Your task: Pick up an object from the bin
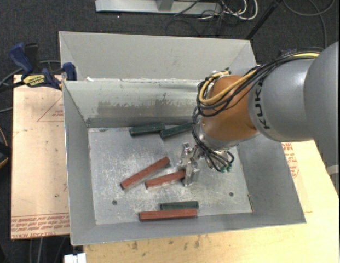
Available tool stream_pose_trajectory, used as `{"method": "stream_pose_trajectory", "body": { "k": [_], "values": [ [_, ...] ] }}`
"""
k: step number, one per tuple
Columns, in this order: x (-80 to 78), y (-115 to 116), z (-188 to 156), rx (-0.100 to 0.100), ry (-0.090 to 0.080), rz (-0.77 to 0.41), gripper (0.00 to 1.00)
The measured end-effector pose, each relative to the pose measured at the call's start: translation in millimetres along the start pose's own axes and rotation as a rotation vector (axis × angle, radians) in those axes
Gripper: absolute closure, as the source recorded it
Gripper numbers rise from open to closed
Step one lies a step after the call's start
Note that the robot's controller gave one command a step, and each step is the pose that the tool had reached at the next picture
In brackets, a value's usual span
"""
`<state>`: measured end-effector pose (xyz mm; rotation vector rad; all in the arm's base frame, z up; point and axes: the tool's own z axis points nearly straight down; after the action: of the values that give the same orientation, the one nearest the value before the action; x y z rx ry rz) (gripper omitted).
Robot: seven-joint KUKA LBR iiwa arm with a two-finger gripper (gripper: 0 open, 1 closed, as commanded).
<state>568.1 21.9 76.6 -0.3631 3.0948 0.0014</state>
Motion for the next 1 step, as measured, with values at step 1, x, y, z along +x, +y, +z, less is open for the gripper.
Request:
{"method": "stream_pose_trajectory", "body": {
  "k": [1],
  "values": [
    [0.1,0.0,0.1,0.000,0.000,0.000,1.00]
  ]
}}
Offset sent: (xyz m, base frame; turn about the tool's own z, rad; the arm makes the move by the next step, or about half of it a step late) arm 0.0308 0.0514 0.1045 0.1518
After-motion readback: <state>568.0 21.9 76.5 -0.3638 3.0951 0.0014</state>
